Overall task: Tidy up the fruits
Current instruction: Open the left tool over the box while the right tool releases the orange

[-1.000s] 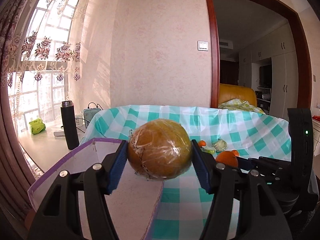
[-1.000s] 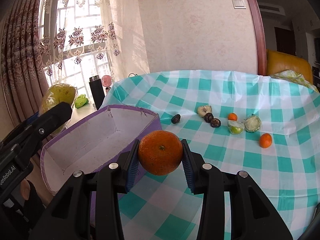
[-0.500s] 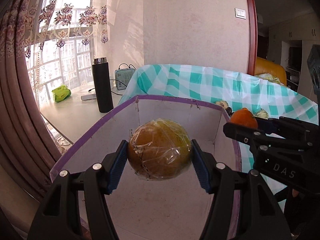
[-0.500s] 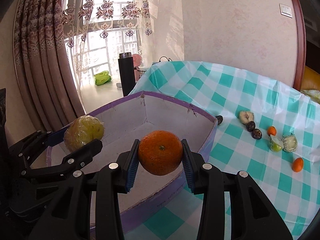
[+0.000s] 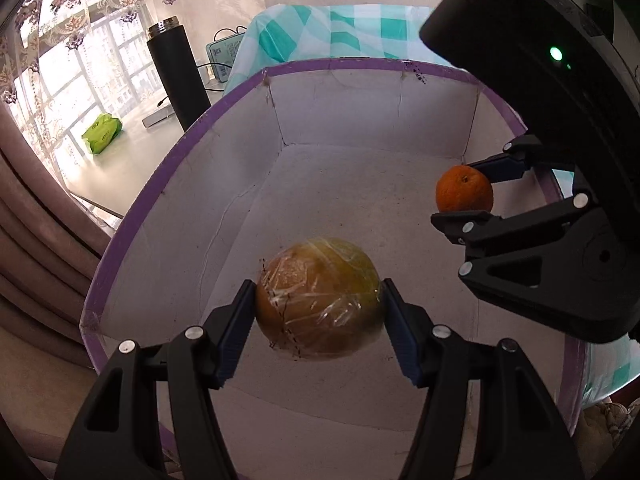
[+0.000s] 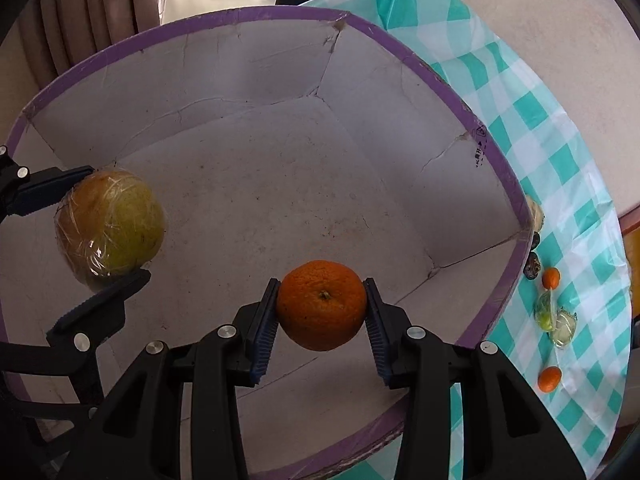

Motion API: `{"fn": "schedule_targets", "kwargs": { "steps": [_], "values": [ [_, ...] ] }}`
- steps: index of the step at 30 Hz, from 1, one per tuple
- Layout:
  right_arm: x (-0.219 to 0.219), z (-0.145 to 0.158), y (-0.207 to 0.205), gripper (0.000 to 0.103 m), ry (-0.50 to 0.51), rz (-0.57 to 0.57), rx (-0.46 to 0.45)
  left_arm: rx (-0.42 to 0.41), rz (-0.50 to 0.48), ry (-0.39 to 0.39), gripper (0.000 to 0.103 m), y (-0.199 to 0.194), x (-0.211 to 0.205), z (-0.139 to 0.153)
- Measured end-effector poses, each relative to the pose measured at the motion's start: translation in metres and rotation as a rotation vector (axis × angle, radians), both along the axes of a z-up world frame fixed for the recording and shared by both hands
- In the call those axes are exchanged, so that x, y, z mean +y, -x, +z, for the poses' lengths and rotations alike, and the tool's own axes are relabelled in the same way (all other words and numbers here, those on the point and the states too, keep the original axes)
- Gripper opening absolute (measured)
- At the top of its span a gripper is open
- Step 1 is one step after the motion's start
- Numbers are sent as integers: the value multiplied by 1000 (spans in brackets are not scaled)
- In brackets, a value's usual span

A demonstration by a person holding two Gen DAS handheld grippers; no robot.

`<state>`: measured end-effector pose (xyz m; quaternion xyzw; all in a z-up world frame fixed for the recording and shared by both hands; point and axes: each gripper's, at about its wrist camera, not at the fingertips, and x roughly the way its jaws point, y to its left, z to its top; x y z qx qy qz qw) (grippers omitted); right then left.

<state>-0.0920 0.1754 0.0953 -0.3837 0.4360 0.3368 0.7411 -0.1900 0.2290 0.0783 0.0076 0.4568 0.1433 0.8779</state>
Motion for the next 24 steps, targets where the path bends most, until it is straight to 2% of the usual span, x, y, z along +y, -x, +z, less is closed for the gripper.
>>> {"fn": "schedule_targets", "kwargs": {
  "steps": [1, 4, 6, 8, 9, 11, 12, 16, 24],
  "values": [
    [4, -4, 3, 41, 48, 15, -38, 16, 5, -8, 62, 0, 2, -2],
    [14, -16, 10, 40, 103, 75, 7, 74, 15, -21, 63, -1, 8, -9],
    [21, -25, 16, 39, 160, 104, -21, 105, 12, -27, 63, -2, 11, -14],
    [23, -26, 17, 40, 168, 104, -36, 106, 3, -23, 63, 0, 11, -12],
    [23, -26, 17, 40, 165, 104, -23, 114, 1, -27, 63, 1, 12, -13],
    [23, -28, 17, 39, 170, 110, 10, 132, 3, -40, 77, 0, 12, -14],
    [22, -26, 17, 41, 163, 110, 15, 128, 3, -42, 87, 0, 12, -14],
    [16, -19, 15, 63, 128, 91, -1, 129, 10, -40, 93, 0, 13, -10],
    [8, -8, 23, 70, 65, 80, -34, 115, 26, -67, 96, -2, 16, -7]
  ]
}}
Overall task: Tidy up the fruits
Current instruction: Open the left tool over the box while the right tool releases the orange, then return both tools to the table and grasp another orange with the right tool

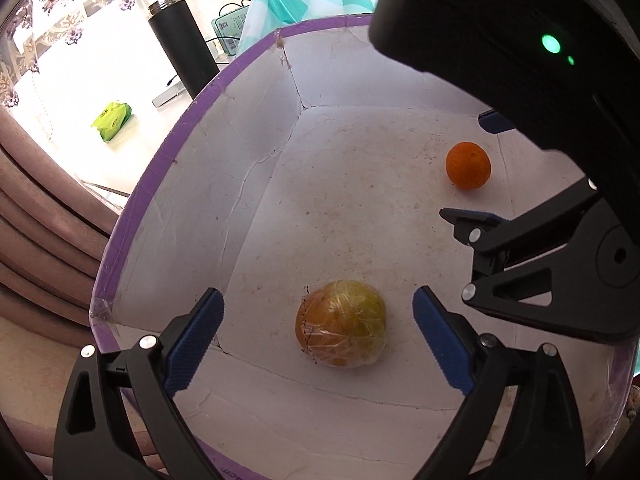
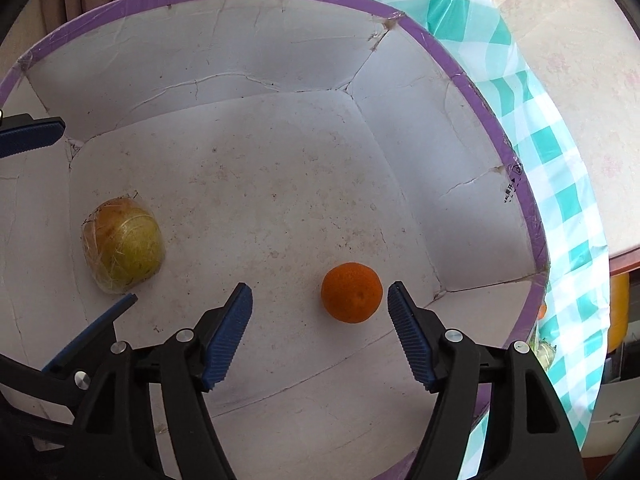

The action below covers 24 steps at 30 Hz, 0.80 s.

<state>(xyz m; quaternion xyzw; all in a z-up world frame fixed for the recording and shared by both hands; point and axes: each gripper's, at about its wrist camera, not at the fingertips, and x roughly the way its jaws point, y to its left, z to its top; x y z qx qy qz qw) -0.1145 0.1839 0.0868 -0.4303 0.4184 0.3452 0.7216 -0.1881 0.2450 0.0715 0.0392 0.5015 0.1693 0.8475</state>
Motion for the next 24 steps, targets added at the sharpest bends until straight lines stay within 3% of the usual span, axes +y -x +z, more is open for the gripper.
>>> {"fn": "schedule_targets", "kwargs": {
  "steps": [4, 8, 12, 16, 18, 20, 22, 24],
  "values": [
    [-3, 12, 8, 82, -95, -12, -67, -25, 15, -71, 96, 4, -8, 10],
    [-22, 44, 9, 83, -292, -39, -208, -126, 10, -145, 96, 12, -18, 34],
    [-63, 85, 7, 86, -547, -95, -292, -334, -6, -225, 98, 28, -41, 75],
    [-124, 113, -20, 91, -791, -228, -345, -609, -70, -279, 99, 52, -80, 118],
    [-161, 115, -35, 91, -898, -316, -306, -728, -145, -272, 101, 62, -107, 134],
    [-197, 104, -53, 91, -943, -425, -274, -804, -235, -266, 101, 65, -136, 137],
    [-229, 84, -71, 91, -934, -530, -242, -815, -338, -242, 101, 56, -169, 136],
    [-261, 61, -86, 91, -903, -639, -223, -763, -423, -197, 101, 37, -200, 126]
  ]
}}
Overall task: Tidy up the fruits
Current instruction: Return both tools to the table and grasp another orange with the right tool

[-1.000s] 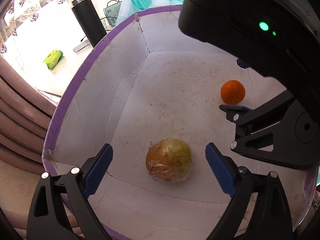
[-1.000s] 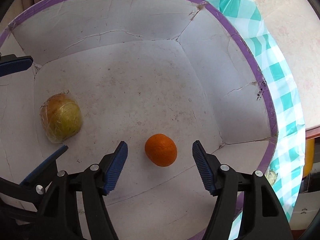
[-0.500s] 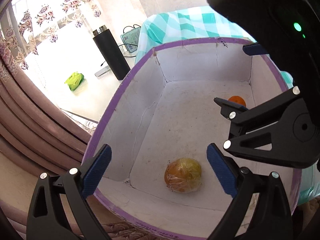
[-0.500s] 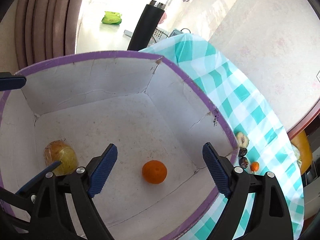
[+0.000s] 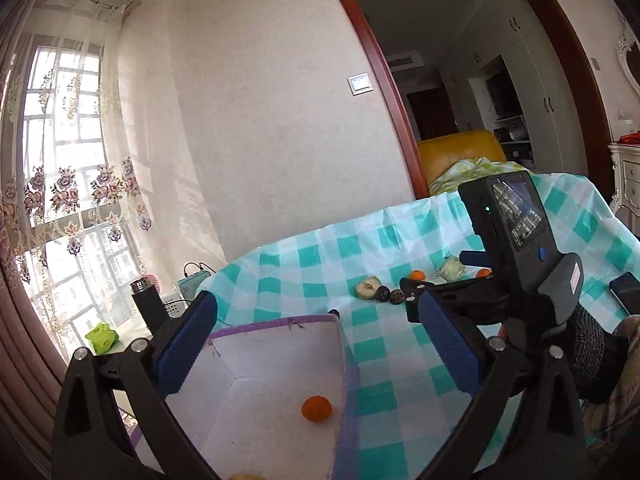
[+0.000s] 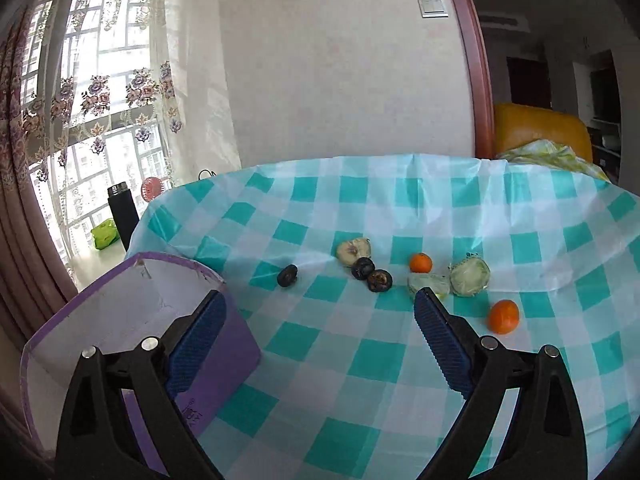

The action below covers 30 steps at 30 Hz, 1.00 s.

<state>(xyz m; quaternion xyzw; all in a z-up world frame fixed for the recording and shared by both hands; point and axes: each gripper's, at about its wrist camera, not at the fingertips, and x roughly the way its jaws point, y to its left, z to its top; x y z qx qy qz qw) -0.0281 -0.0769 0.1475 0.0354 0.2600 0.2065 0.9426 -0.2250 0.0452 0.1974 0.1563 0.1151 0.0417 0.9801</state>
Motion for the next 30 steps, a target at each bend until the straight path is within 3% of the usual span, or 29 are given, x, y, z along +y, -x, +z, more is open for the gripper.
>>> {"fn": "schedule_targets", "kwargs": {
  "steps": [3, 6, 8, 10, 14, 20, 25, 29, 30],
  "values": [
    [-45, -38, -21, 91, 11, -99, 106, 103, -108, 76, 101, -32, -38, -25],
    [-84, -75, -45, 91, 72, -189, 233, 246, -172, 251, 101, -79, -55, -56],
    [-111, -95, -59, 91, 89, -250, 297, 327, -152, 347, 101, -117, -60, -83],
    [-132, -108, -70, 91, 93, -290, 336, 386, -88, 393, 101, -154, -62, -109],
    [-144, -112, -94, 91, 57, -258, 364, 479, -5, 419, 101, -212, -64, -152],
    [-123, -115, -134, 90, 126, -205, 372, 495, 24, 405, 101, -243, -64, -165],
    [-113, -122, -164, 66, 185, -220, 409, 504, 46, 448, 101, -269, -54, -168],
    [-107, -123, -172, 59, 199, -195, 402, 505, 38, 458, 101, -293, -55, -168],
    [-106, -123, -172, 50, 202, -188, 400, 508, 34, 461, 101, -300, -57, -168]
  ]
}}
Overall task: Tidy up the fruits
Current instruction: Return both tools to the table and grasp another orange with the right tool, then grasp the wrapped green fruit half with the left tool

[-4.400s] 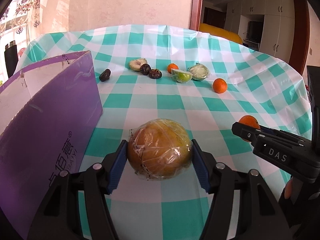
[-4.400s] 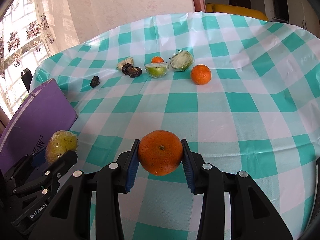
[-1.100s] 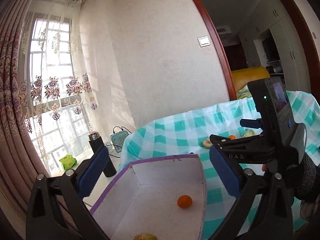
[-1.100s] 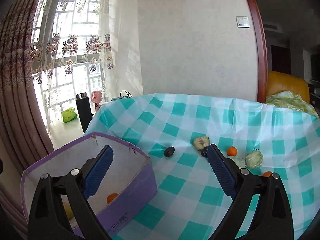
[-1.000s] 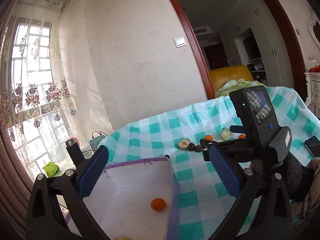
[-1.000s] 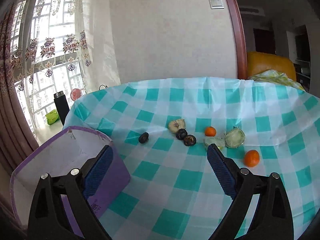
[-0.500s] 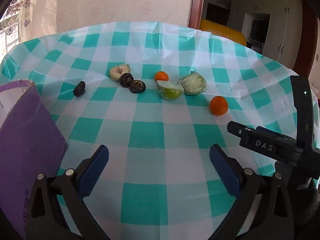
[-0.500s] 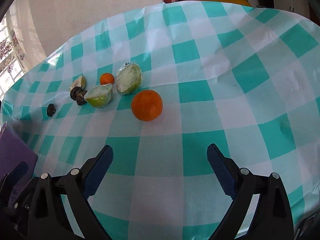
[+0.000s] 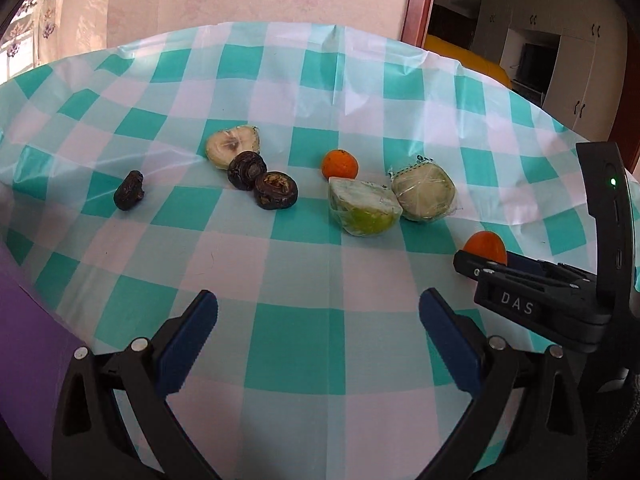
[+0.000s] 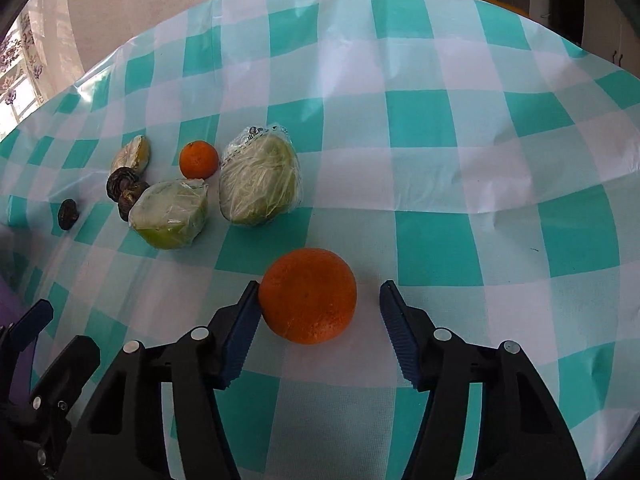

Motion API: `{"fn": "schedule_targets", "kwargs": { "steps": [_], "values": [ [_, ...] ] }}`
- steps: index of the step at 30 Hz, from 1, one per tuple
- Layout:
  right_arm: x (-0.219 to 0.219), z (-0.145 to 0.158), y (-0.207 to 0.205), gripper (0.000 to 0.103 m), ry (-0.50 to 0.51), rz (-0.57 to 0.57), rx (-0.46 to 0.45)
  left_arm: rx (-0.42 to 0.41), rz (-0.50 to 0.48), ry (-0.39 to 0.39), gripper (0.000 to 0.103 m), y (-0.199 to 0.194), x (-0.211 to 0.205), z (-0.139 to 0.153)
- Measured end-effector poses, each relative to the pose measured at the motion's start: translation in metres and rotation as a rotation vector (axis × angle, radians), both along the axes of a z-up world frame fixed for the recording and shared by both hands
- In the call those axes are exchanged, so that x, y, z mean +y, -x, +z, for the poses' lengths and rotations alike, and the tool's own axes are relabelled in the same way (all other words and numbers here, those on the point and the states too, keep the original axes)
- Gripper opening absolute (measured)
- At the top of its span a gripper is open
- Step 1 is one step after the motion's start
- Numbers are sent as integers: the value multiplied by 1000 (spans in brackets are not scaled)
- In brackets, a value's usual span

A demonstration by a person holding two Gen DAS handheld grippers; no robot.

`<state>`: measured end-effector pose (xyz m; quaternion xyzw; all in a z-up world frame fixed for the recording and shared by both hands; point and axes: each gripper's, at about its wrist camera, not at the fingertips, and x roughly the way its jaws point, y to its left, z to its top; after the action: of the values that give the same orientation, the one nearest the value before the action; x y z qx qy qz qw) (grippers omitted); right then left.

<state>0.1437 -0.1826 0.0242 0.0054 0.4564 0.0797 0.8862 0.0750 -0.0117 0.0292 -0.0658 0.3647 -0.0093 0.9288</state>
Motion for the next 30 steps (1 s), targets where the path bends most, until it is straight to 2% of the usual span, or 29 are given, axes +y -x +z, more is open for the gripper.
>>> {"fn": "schedule_targets", "kwargs": {
  "steps": [1, 4, 6, 8, 11, 15, 18, 21, 26, 30],
  "values": [
    [1, 0, 0, 44, -7, 13, -1, 3, -5, 5, 101, -6, -2, 0],
    [-6, 3, 5, 44, -35, -26, -27, 15, -8, 19, 101, -26, -7, -2],
    [-27, 5, 9, 44, -134, -100, -58, 23, -7, 31, 101, -38, -9, -3],
    [-48, 0, 10, 44, -234, -173, -47, 38, -23, 33, 101, -51, -14, -4],
    [-65, -5, 8, 44, -319, -231, -25, 50, -46, -9, 101, -69, -27, -5],
    [-58, -3, 9, 44, -292, -199, -33, 90, -65, -69, 100, -92, -40, -9],
    [-51, -1, 11, 44, -263, -177, -54, 119, -74, -68, 93, -107, -40, -12],
    [-53, -2, 10, 44, -267, -180, -50, 147, -74, -43, 81, -120, -37, -16],
    [-53, -3, 9, 44, -271, -175, -47, 137, -89, -44, 61, -126, -40, -16],
    [-52, -3, 10, 44, -269, -167, -53, 133, -57, -41, 61, -125, -36, -15]
  ]
}}
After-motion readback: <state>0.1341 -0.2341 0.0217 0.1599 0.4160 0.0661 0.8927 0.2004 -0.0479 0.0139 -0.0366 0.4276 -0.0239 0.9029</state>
